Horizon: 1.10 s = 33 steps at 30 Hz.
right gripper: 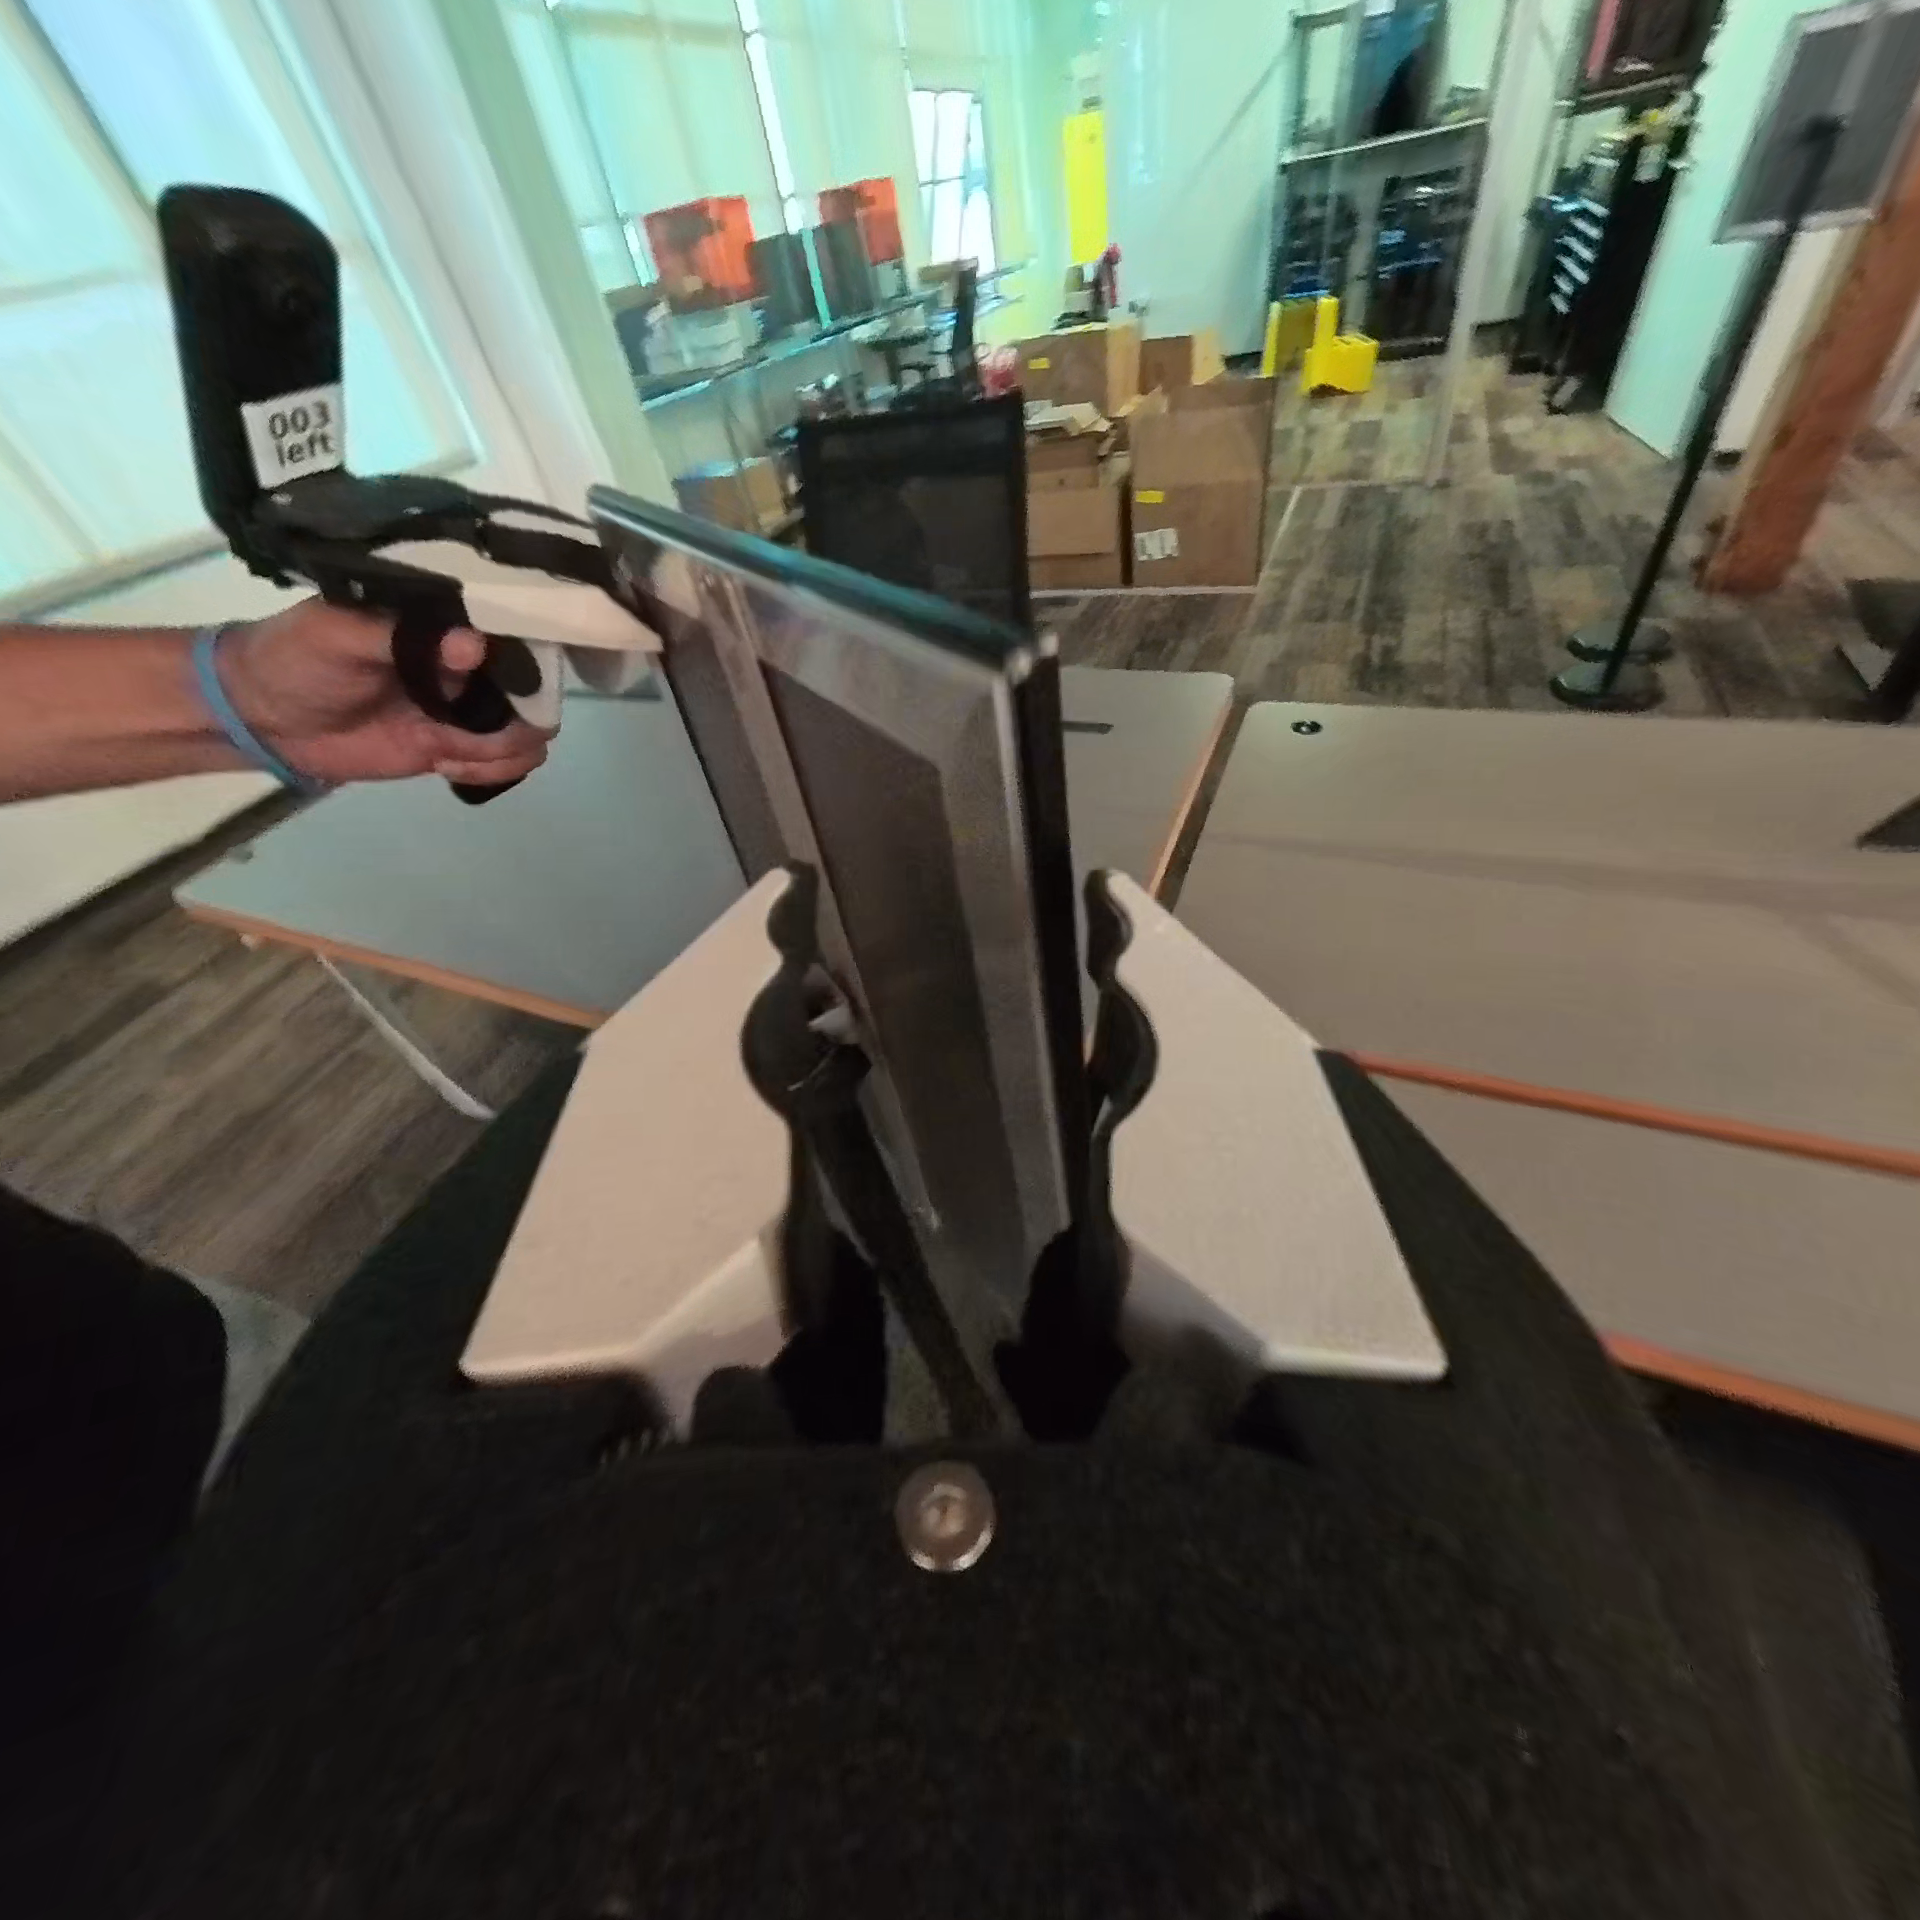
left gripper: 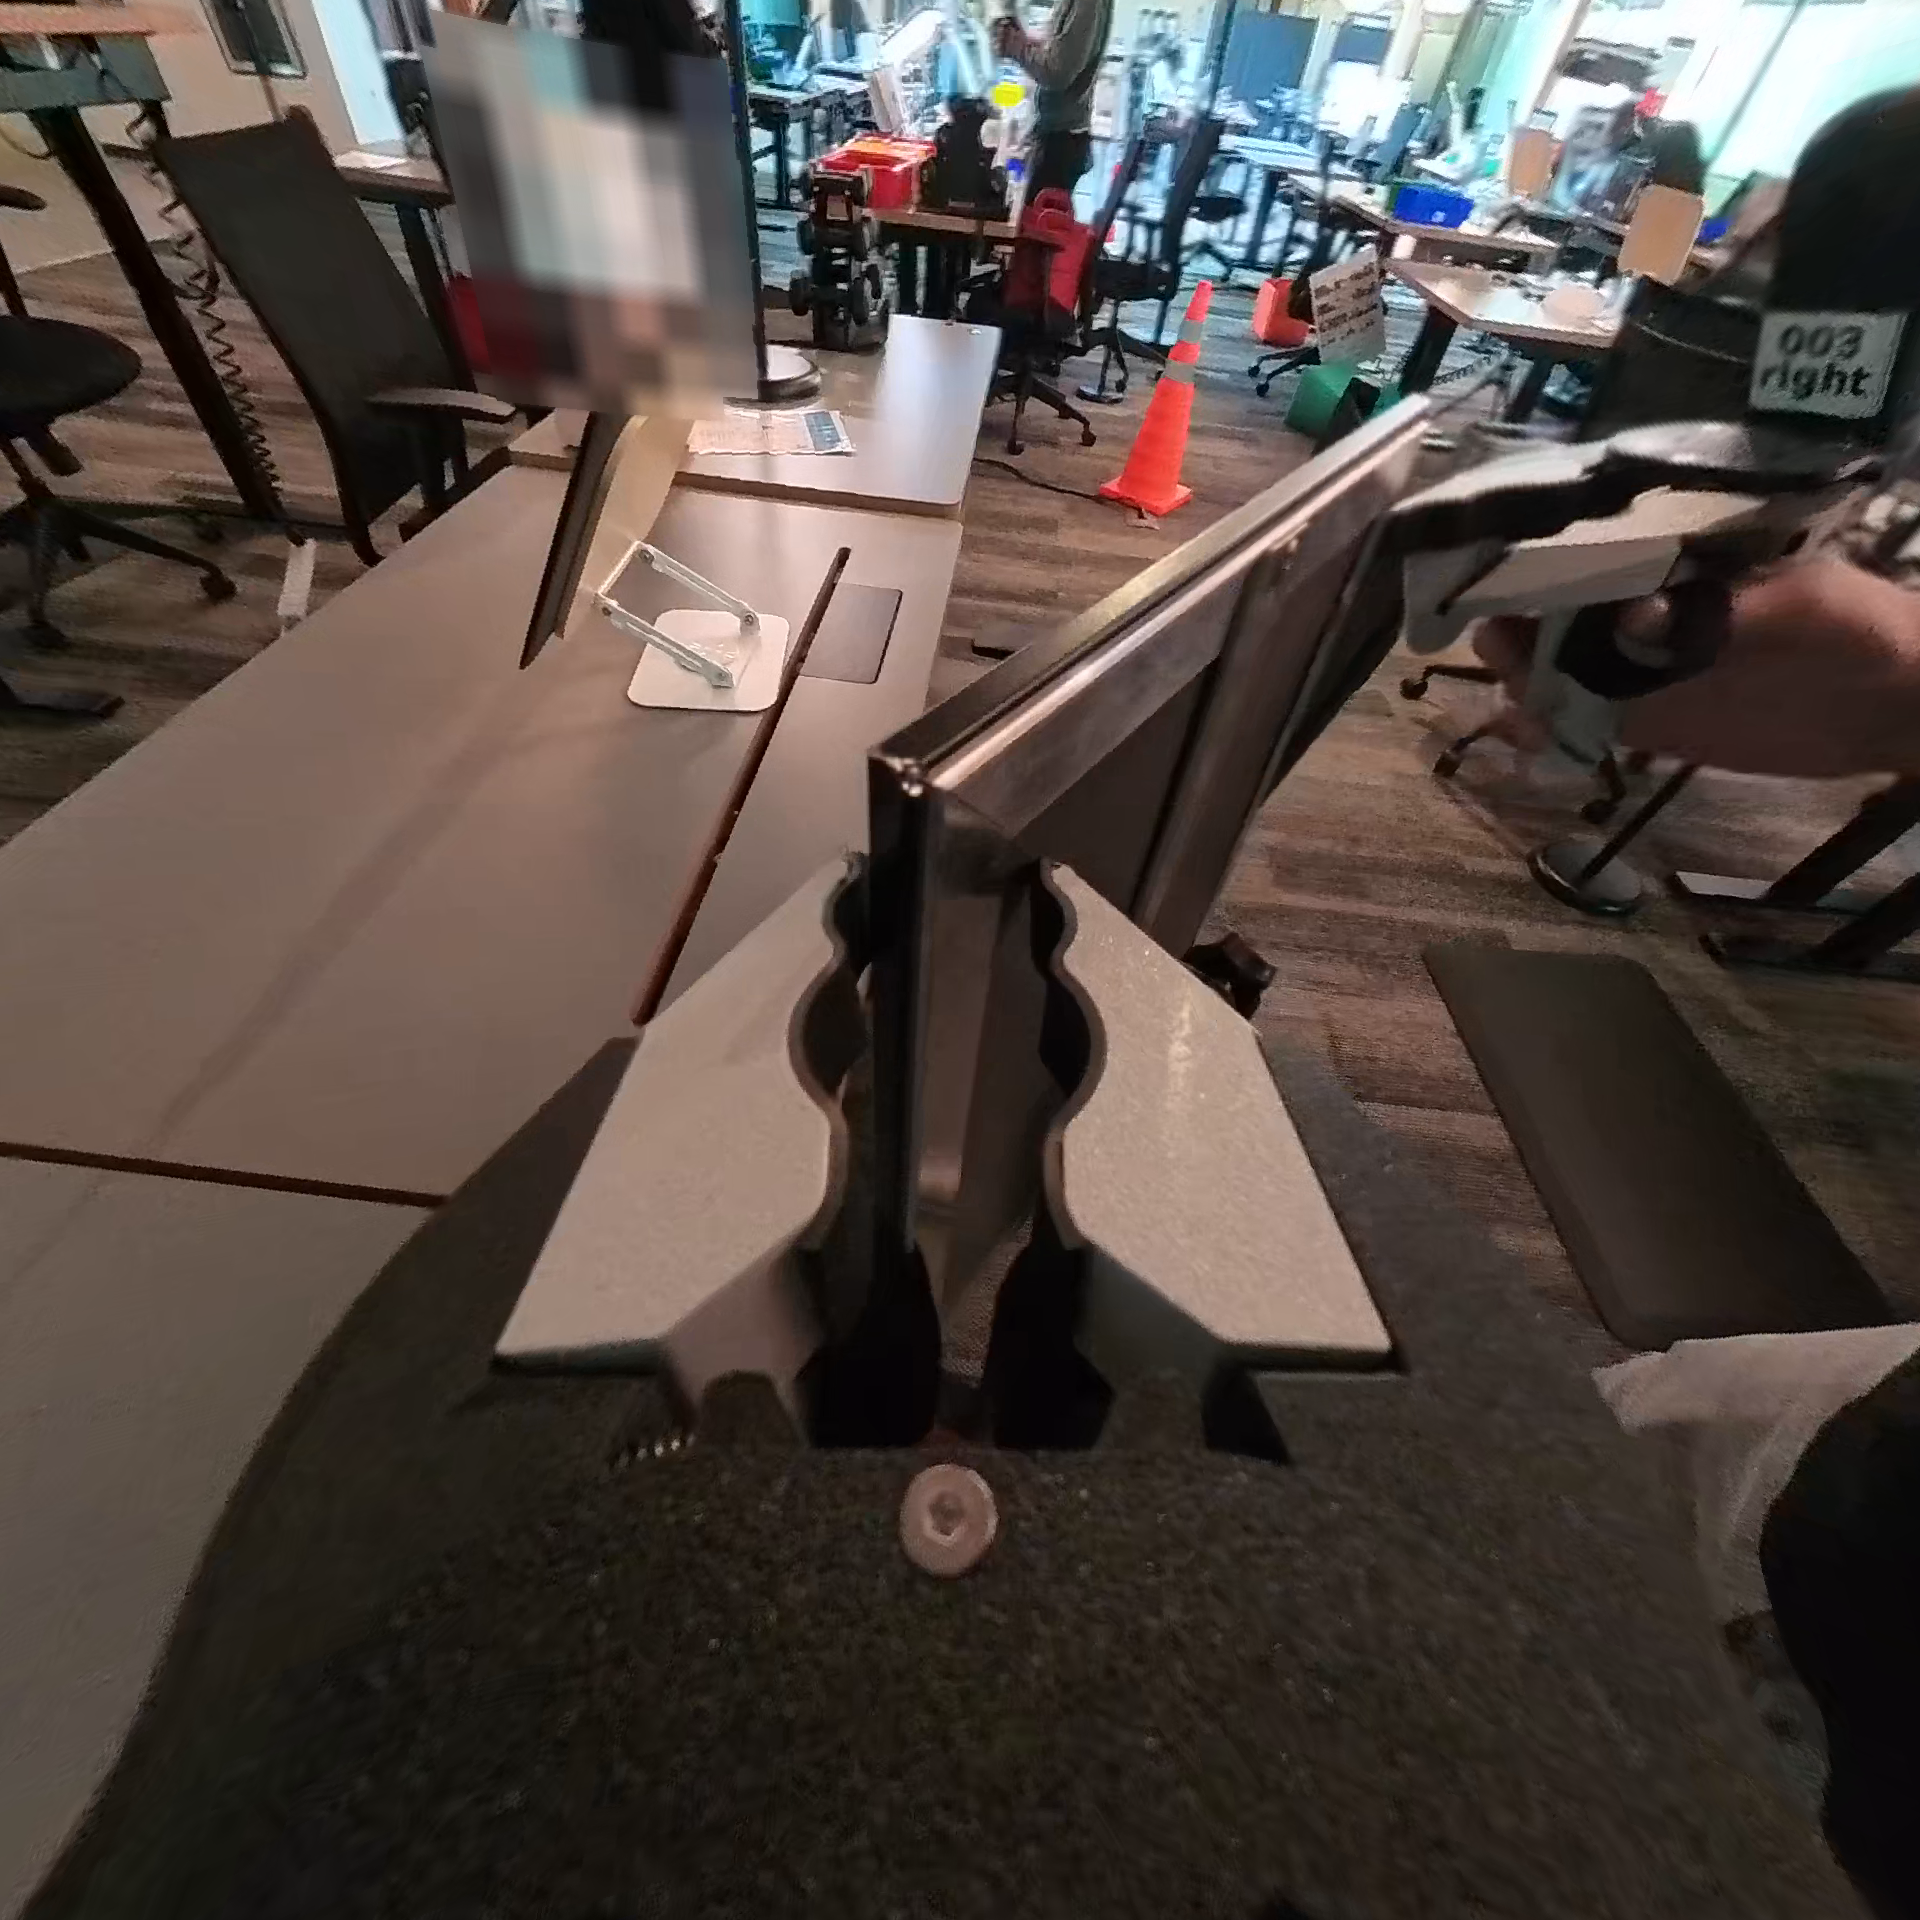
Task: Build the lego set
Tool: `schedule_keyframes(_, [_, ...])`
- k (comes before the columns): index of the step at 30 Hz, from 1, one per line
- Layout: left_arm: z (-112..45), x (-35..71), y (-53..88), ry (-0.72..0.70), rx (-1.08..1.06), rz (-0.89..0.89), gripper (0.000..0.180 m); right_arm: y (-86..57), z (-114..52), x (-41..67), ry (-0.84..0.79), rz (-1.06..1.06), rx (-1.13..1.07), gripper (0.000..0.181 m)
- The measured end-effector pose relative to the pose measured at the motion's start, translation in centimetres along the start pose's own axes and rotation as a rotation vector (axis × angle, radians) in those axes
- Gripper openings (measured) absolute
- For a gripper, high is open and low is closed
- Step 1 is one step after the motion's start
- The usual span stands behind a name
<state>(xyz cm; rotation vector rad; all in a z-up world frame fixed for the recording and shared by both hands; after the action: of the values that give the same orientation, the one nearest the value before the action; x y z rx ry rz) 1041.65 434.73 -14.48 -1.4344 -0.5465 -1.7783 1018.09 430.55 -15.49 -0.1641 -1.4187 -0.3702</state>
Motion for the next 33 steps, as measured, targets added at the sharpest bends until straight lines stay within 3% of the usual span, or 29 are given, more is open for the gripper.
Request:
schedule_keyframes(4, [0.7,0.1,-0.8,-0.019,-0.059,-0.127,0.021,2.5,0.8,-5.8,0.034,-0.025,-0.009,0.055])
schedule_keyframes(10, [2.0,-0.2,-2.3,0.014,-0.166,-0.29,0.016,6.3,-4.4,-9.7,0.056,0.164,0.123,0.053])
schedule_keyframes(18, [3.0,-0.5,-3.1,0.035,-0.175,-0.353,0.015,6.1,-6.7,-10.9,0.08,0.428,0.186,0.047])
schedule_keyframes(22, [3.0,-0.6,-3.2,0.033,-0.165,-0.354,0.015,5.4,-7.4,-10.7,0.076,0.489,0.173,0.033])
schedule_keyframes(28, [3.2,-0.8,-3.3,0.043,-0.154,-0.369,0.016,5.4,-7.4,-10.8,0.149,0.097,0.261,0.031])
schedule_keyframes(33, [3.1,-0.7,-3.3,0.045,-0.138,-0.378,0.016,5.4,-7.5,-11.1,0.065,-0.365,0.279,0.031])
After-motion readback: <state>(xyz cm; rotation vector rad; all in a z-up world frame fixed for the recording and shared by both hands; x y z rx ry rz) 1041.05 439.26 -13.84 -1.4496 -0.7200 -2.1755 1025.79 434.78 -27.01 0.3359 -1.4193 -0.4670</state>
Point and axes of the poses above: each gripper's, where its closed fingertips meet, z back along the fingers, x out of its top, y = z × x across the jaws, the point moved 3 cm from there along z, back along the fingers, and after that the axes turned 3 degrees about z, right-handed, at the moved point
